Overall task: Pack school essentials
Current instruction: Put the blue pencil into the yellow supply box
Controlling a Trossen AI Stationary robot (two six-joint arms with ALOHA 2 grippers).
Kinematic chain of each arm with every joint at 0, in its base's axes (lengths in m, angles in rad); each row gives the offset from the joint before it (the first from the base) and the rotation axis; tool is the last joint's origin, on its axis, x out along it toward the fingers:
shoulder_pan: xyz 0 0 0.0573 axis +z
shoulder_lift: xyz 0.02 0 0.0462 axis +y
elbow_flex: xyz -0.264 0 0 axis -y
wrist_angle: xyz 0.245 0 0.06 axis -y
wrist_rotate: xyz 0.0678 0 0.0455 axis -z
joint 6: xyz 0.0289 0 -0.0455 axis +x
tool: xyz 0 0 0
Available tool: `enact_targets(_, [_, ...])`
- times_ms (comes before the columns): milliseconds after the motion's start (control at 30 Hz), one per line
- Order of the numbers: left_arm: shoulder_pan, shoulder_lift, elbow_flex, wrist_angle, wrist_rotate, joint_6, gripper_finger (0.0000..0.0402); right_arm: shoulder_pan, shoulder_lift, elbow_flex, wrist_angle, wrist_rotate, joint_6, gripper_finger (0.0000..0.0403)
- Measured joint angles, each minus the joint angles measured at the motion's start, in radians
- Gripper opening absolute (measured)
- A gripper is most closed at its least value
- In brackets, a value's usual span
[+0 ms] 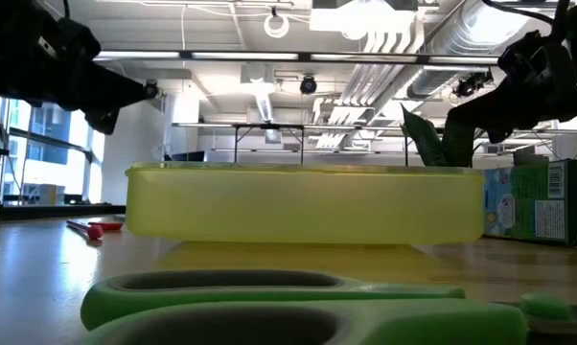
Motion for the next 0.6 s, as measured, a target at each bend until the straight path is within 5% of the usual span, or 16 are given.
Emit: enact_targets(600, [0.0,0.0,0.0,0.015,-0.011,0.011,0.0058,-0.004,0.0,0.0,0.344,0.053,0.151,0.0034])
